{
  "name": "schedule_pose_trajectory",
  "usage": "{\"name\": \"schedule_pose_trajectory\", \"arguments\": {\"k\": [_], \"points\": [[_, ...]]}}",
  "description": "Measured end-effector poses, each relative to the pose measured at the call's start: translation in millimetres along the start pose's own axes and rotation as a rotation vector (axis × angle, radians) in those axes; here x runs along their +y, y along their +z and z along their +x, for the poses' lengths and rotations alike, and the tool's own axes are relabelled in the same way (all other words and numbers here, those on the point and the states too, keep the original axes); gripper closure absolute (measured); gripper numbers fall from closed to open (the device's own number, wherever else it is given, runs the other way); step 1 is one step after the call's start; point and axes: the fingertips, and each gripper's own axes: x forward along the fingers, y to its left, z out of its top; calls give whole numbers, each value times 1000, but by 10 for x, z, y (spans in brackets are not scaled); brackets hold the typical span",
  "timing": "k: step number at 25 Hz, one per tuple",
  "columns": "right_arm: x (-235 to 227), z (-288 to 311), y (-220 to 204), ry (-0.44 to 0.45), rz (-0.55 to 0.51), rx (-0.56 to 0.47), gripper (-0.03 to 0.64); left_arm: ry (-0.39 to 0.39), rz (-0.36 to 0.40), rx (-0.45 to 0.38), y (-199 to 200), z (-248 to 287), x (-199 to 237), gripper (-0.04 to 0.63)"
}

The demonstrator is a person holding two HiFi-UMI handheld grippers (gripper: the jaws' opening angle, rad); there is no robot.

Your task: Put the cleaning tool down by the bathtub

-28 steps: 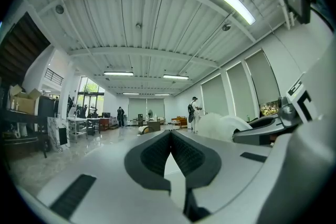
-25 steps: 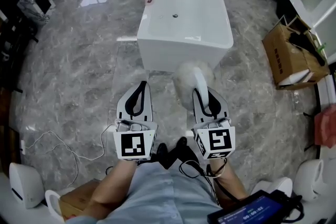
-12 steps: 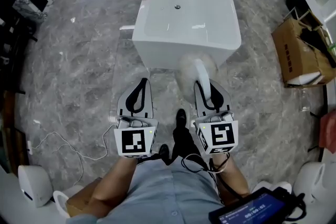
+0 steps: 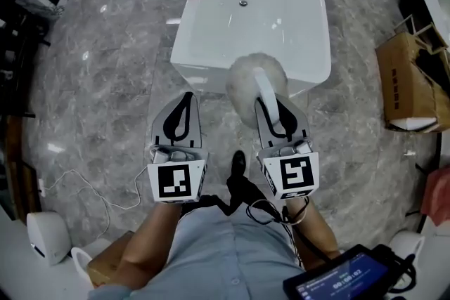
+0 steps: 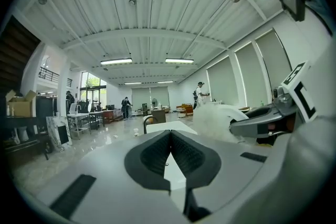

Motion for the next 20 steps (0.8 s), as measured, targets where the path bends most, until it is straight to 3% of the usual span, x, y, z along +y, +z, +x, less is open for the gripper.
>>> {"name": "schedule_pose_trajectory", "arguments": {"k": [4,10,20], "points": [[-122,247,177,31,-20,-17,518,42,-40,-38,193,244,122,580],[-85,523,408,98,-56,-46,518,103,-38,-64,355,348,365,581],[127,1055,400,139,-65,-21,517,142,-43,-42,193,485,945,581]]}}
